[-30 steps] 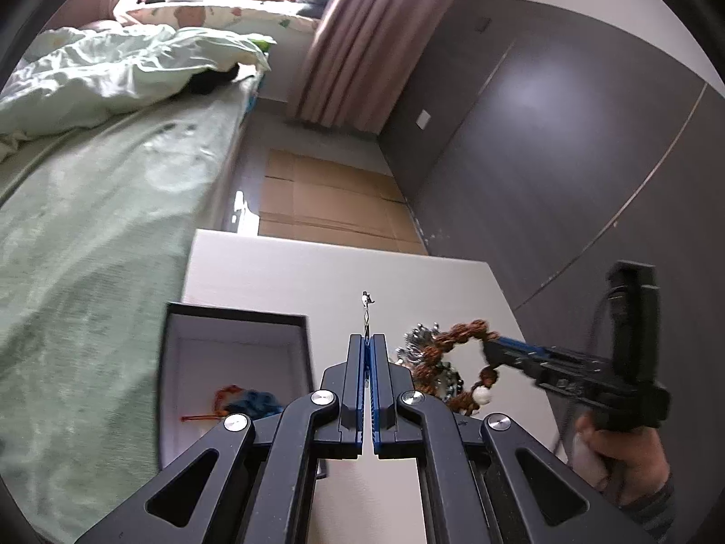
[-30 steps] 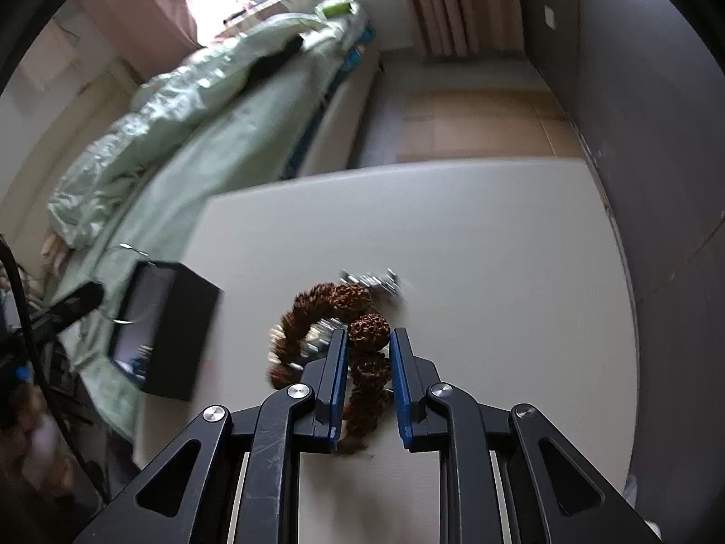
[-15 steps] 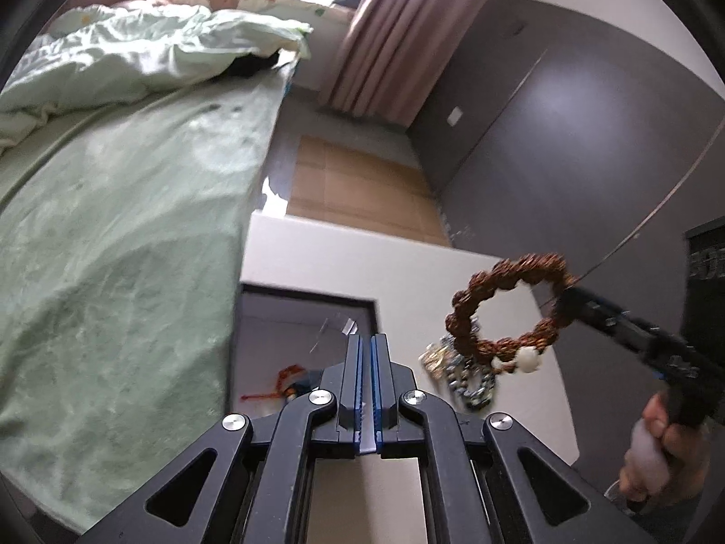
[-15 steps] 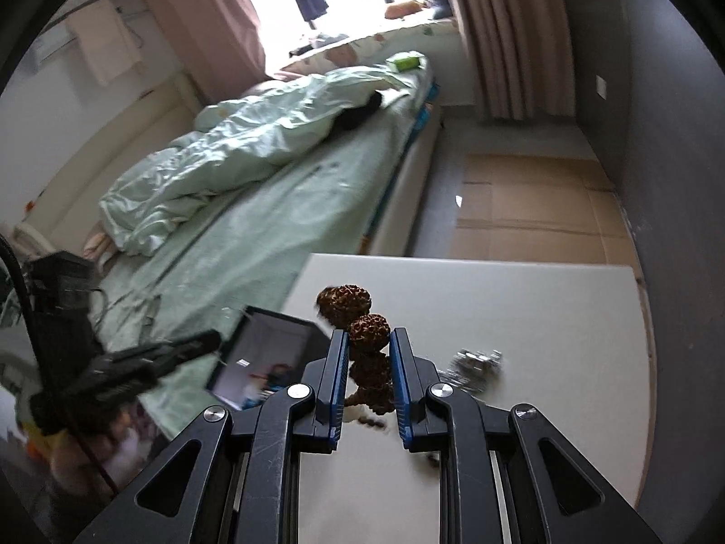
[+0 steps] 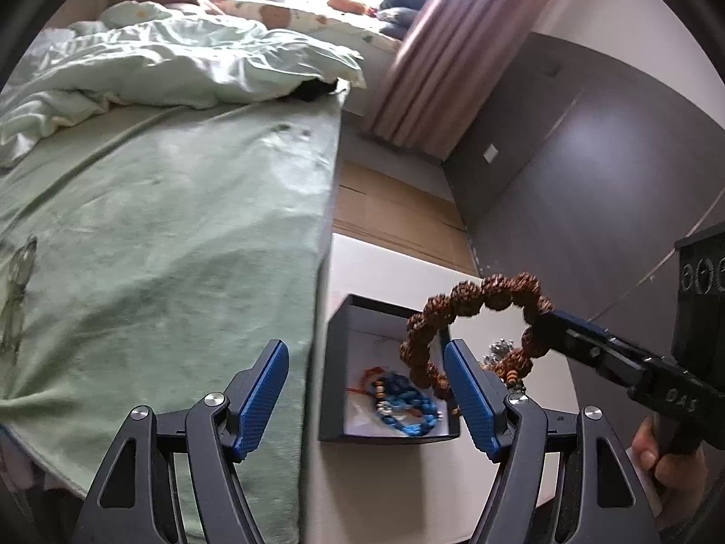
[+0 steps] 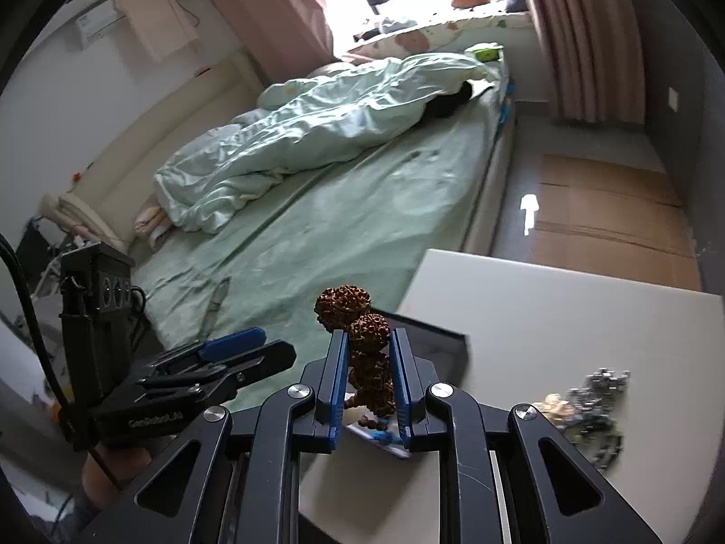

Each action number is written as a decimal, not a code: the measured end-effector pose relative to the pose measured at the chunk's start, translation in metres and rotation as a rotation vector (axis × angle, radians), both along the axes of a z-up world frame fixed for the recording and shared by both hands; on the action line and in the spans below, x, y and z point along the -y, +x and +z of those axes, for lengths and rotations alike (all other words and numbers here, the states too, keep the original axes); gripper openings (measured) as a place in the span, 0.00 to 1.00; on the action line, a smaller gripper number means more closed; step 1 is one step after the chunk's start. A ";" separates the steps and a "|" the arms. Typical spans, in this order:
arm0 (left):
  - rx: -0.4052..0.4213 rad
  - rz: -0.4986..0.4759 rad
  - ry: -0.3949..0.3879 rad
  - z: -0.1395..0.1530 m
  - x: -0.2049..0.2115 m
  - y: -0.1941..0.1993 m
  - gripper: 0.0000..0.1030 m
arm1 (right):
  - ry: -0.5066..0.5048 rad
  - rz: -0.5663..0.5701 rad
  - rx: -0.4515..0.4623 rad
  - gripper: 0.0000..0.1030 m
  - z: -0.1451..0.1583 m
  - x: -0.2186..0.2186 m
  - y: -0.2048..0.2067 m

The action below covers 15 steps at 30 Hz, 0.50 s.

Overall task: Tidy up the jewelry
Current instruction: 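Carry the hook piece to the box with left while right moves brown bead bracelet into box, then grasp the gold butterfly brooch with left tool while right approaches the dark bead bracelet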

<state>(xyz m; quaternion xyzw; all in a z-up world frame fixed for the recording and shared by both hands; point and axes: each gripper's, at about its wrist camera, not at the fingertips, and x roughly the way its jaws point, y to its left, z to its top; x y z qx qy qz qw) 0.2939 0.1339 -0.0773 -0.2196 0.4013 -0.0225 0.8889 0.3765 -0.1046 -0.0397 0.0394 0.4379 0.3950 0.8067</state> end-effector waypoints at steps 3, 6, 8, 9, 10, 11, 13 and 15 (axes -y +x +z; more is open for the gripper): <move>0.002 0.007 -0.001 0.001 -0.004 -0.003 0.70 | -0.028 -0.011 -0.039 0.30 -0.010 -0.006 0.003; 0.009 -0.001 0.002 0.001 -0.002 -0.006 0.70 | -0.037 -0.075 -0.075 0.58 -0.021 0.007 0.010; 0.010 -0.011 0.003 0.000 0.002 -0.004 0.70 | -0.025 -0.103 -0.078 0.58 -0.023 0.022 0.011; 0.009 -0.016 0.002 0.000 0.004 -0.004 0.70 | -0.015 -0.118 -0.086 0.58 -0.024 0.032 0.011; 0.009 -0.024 0.000 -0.001 0.008 -0.003 0.70 | -0.008 -0.134 -0.089 0.58 -0.024 0.040 0.011; 0.010 -0.032 -0.001 -0.002 0.012 -0.002 0.70 | -0.005 -0.148 -0.090 0.58 -0.024 0.047 0.011; 0.011 -0.047 -0.002 -0.003 0.019 0.001 0.70 | 0.007 -0.181 -0.096 0.58 -0.025 0.065 0.010; 0.011 -0.065 -0.004 -0.004 0.028 0.003 0.70 | 0.013 -0.206 -0.102 0.58 -0.026 0.077 0.011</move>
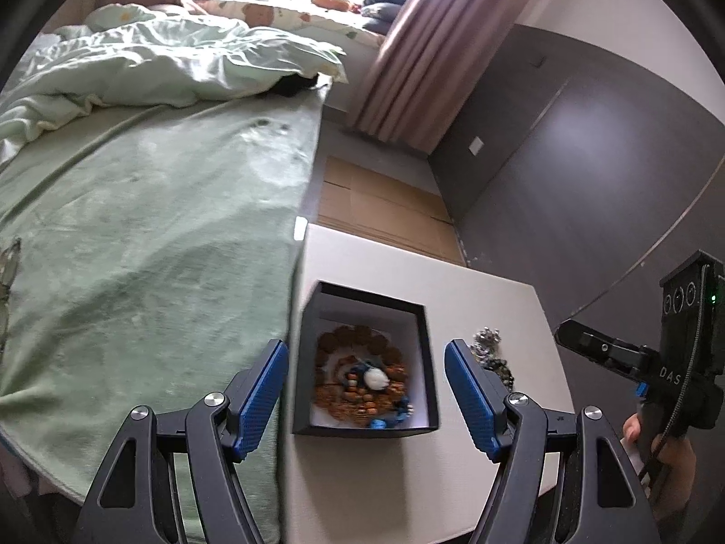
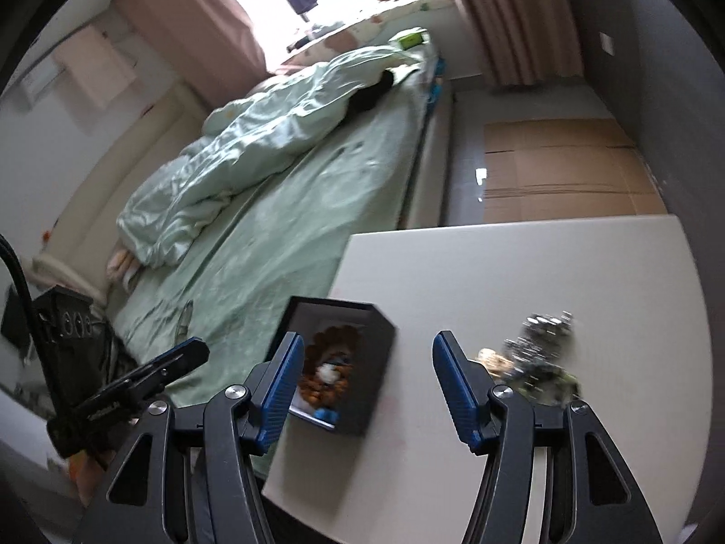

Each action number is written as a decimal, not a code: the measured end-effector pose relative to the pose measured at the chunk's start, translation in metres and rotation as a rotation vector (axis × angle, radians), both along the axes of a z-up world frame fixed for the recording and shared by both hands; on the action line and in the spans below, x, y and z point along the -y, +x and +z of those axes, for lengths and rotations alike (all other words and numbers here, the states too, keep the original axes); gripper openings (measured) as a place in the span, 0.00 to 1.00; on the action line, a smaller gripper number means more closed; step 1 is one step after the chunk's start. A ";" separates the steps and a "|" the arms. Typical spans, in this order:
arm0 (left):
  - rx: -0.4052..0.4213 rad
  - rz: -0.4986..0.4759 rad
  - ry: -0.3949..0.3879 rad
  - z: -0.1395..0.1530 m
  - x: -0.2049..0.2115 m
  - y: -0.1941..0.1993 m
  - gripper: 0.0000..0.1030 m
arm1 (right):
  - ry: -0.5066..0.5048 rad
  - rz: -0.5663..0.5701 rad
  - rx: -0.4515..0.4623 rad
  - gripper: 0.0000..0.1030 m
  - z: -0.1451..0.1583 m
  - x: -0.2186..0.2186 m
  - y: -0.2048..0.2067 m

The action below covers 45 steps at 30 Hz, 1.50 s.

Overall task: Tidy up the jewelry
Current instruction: 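Grasp the gold butterfly brooch with left tool while right approaches the dark bead bracelet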

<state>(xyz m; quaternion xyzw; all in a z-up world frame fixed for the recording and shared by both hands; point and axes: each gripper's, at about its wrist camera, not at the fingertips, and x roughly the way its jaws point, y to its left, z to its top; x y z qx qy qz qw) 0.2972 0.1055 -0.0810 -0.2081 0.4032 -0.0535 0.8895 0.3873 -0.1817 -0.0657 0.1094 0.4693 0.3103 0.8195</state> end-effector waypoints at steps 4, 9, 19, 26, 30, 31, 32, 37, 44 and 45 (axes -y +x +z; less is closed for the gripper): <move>0.000 -0.033 -0.002 -0.001 0.019 0.005 0.70 | 0.008 -0.046 -0.007 0.58 -0.004 0.028 -0.003; -0.003 -0.090 0.018 -0.001 0.047 0.014 0.70 | 0.008 -0.095 -0.031 0.58 -0.016 0.055 -0.005; -0.023 -0.224 0.068 -0.008 0.099 0.037 0.70 | -0.002 -0.153 -0.058 0.58 -0.041 0.094 -0.007; -0.069 -0.323 0.124 -0.020 0.133 0.058 0.70 | -0.005 -0.188 -0.088 0.58 -0.060 0.113 -0.004; -0.108 -0.352 0.142 -0.030 0.147 0.076 0.60 | 0.000 -0.210 -0.111 0.58 -0.071 0.123 0.000; -0.117 -0.360 0.142 -0.032 0.150 0.079 0.58 | 0.002 -0.213 -0.114 0.58 -0.072 0.124 0.001; -0.132 -0.369 0.142 -0.036 0.153 0.083 0.55 | 0.004 -0.216 -0.117 0.58 -0.074 0.126 0.002; -0.195 -0.384 0.171 -0.055 0.164 0.101 0.42 | 0.020 -0.238 -0.129 0.58 -0.080 0.137 0.006; -0.248 -0.390 0.202 -0.073 0.175 0.121 0.41 | 0.032 -0.250 -0.143 0.58 -0.086 0.145 0.008; -0.257 -0.389 0.213 -0.076 0.177 0.124 0.41 | 0.033 -0.251 -0.143 0.58 -0.086 0.146 0.008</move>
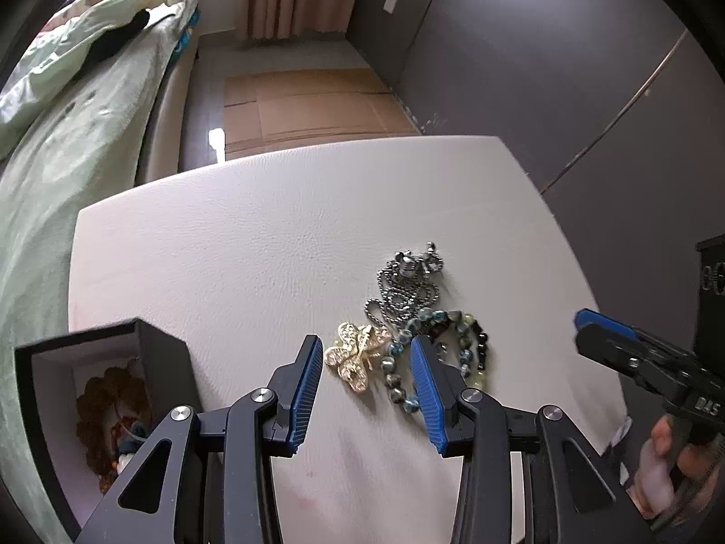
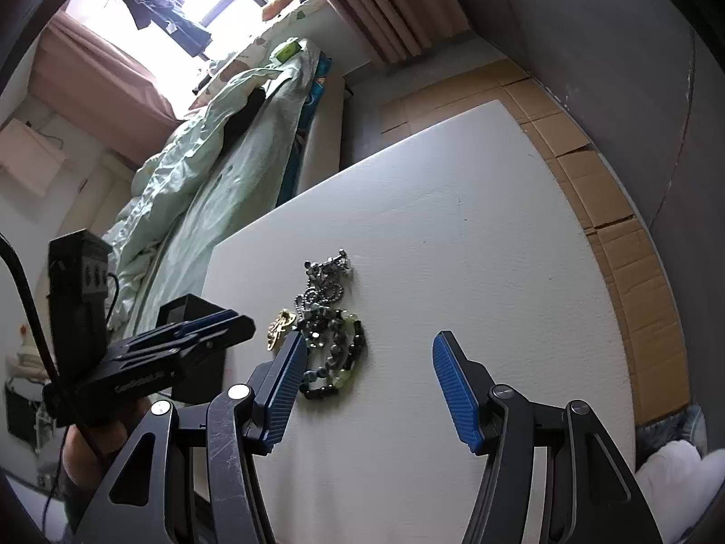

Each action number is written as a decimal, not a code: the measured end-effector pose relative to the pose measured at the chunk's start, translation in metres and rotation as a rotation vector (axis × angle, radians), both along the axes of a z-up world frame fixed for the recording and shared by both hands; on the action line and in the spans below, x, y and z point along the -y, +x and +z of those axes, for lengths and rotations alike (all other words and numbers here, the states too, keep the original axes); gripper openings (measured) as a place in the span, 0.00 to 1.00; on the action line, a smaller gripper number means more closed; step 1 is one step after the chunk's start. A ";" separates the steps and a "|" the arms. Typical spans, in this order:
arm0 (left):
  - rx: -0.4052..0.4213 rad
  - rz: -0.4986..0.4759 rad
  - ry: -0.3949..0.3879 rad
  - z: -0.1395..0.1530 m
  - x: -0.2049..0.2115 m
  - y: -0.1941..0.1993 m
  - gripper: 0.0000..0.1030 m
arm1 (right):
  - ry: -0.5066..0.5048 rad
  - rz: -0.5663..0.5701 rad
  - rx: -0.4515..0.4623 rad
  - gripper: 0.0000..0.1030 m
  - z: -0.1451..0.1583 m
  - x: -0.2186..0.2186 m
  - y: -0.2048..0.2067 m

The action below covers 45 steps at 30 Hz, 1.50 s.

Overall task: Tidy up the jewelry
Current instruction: 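Grasp the gold butterfly brooch with left tool while right approaches the dark bead bracelet, then place the butterfly brooch in the box with left while right grasps dark bead bracelet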

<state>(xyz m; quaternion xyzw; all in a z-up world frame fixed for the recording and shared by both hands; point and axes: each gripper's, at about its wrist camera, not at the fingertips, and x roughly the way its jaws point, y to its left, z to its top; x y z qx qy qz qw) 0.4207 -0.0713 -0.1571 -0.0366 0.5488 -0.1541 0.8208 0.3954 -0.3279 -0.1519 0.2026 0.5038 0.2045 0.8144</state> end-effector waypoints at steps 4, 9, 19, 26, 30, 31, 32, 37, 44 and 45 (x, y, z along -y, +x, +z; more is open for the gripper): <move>-0.027 0.008 0.023 -0.010 0.004 0.008 0.41 | 0.002 -0.006 -0.002 0.58 -0.003 0.004 0.000; -0.042 0.008 0.065 -0.021 0.013 0.014 0.41 | 0.004 -0.008 -0.010 0.58 -0.008 0.006 0.000; -0.032 -0.005 0.153 -0.024 0.023 0.007 0.39 | 0.005 -0.002 -0.013 0.58 -0.011 0.002 0.002; -0.043 -0.004 0.144 -0.023 0.014 0.005 0.27 | 0.004 0.032 -0.003 0.58 -0.007 -0.012 0.003; -0.043 0.001 0.084 -0.016 0.006 0.003 0.14 | -0.008 0.064 -0.002 0.58 -0.005 -0.025 0.004; -0.039 0.005 0.091 -0.013 0.005 0.002 0.13 | -0.011 0.071 -0.003 0.58 -0.005 -0.028 0.005; -0.034 0.009 0.099 -0.010 0.005 0.001 0.13 | -0.014 0.079 -0.004 0.58 -0.005 -0.031 0.005; -0.033 0.027 0.081 -0.006 -0.006 0.001 0.13 | -0.031 0.108 -0.006 0.58 -0.004 -0.045 0.008; 0.002 0.047 0.035 0.014 -0.025 -0.009 0.13 | -0.074 0.151 -0.013 0.58 -0.007 -0.065 0.013; 0.010 0.049 0.029 0.018 -0.028 -0.010 0.13 | -0.086 0.159 -0.014 0.57 -0.008 -0.069 0.015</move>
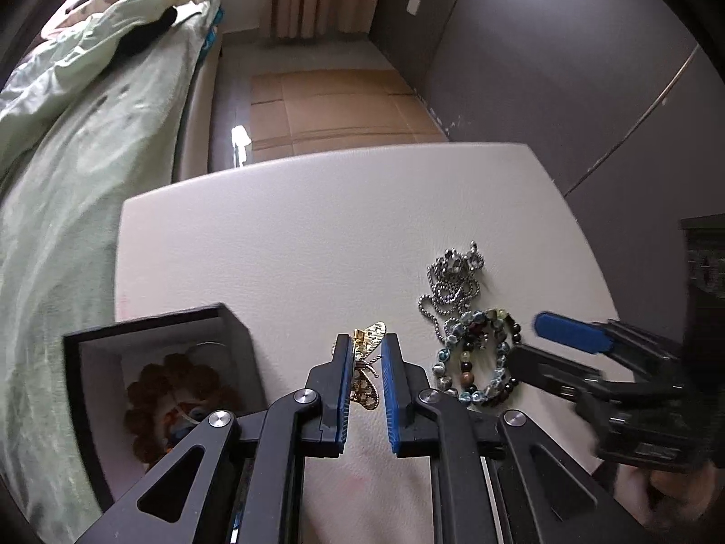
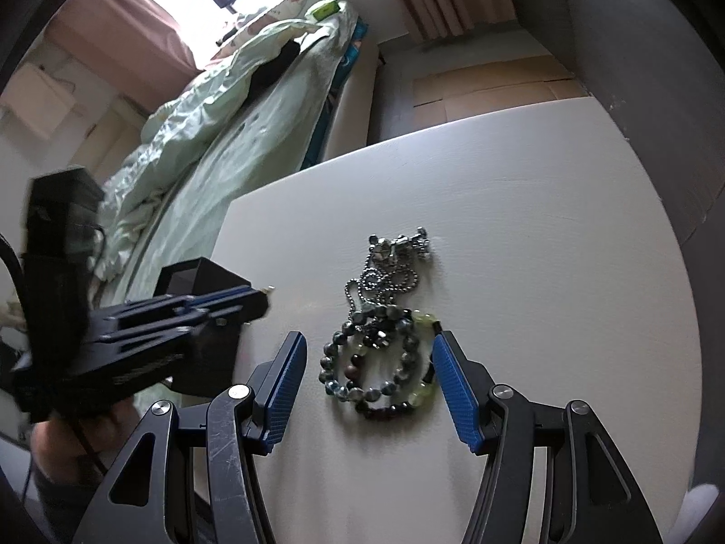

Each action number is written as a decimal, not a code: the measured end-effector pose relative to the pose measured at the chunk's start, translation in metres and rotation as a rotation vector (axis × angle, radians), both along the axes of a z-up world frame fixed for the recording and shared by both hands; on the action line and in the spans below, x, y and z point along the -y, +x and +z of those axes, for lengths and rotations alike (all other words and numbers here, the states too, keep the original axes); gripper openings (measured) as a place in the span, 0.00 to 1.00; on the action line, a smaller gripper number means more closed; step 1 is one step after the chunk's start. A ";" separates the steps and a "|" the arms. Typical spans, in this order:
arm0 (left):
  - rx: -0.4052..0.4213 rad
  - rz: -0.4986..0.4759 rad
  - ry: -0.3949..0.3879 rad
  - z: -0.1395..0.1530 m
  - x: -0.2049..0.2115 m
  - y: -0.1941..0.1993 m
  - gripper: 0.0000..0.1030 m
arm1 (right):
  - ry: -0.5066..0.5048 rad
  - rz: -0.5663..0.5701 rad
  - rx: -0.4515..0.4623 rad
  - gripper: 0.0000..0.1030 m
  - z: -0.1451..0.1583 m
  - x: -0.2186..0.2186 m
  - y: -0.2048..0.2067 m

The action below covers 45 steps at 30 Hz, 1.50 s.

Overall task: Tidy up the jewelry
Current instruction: 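Place the butterfly brooch in the box with left while right grasps dark bead bracelet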

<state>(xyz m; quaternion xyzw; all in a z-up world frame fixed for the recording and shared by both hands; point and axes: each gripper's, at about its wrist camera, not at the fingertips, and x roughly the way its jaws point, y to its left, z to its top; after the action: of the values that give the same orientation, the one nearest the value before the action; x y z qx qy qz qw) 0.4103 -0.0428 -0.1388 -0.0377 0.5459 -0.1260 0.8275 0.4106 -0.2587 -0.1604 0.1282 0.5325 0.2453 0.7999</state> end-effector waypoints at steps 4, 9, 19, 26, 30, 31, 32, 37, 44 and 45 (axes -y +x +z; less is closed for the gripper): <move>0.032 0.015 -0.017 0.016 -0.012 -0.006 0.13 | -0.075 0.030 -0.004 0.46 -0.005 -0.018 0.007; 0.065 0.043 -0.039 0.032 -0.030 -0.015 0.13 | -0.187 0.076 -0.027 0.36 -0.016 -0.034 0.014; 0.091 0.092 -0.076 0.042 -0.061 -0.031 0.13 | -0.170 0.103 -0.030 0.12 -0.007 -0.028 0.014; 0.111 0.113 -0.095 0.048 -0.075 -0.043 0.13 | -0.075 0.097 0.004 0.12 0.021 -0.024 0.002; 0.117 0.124 -0.106 0.050 -0.083 -0.049 0.13 | -0.044 0.113 0.025 0.12 0.036 -0.029 -0.006; 0.120 0.128 -0.108 0.050 -0.086 -0.051 0.13 | -0.029 0.119 0.024 0.12 0.040 -0.030 -0.007; 0.121 0.131 -0.110 0.050 -0.088 -0.053 0.13 | -0.020 0.120 0.024 0.12 0.042 -0.033 -0.007; 0.120 0.153 -0.120 0.048 -0.100 -0.062 0.13 | 0.032 0.133 0.034 0.12 0.055 -0.040 -0.013; 0.084 0.176 -0.160 0.036 -0.115 -0.066 0.14 | 0.050 0.178 0.093 0.12 0.087 -0.062 -0.025; 0.077 0.179 -0.167 0.035 -0.117 -0.065 0.14 | 0.052 0.185 0.101 0.12 0.092 -0.066 -0.026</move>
<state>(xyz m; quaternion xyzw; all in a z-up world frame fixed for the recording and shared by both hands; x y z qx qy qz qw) 0.3451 0.0742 -0.1042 -0.1505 0.4958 -0.0980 0.8496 0.3844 -0.1928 -0.0685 0.0870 0.4946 0.3378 0.7960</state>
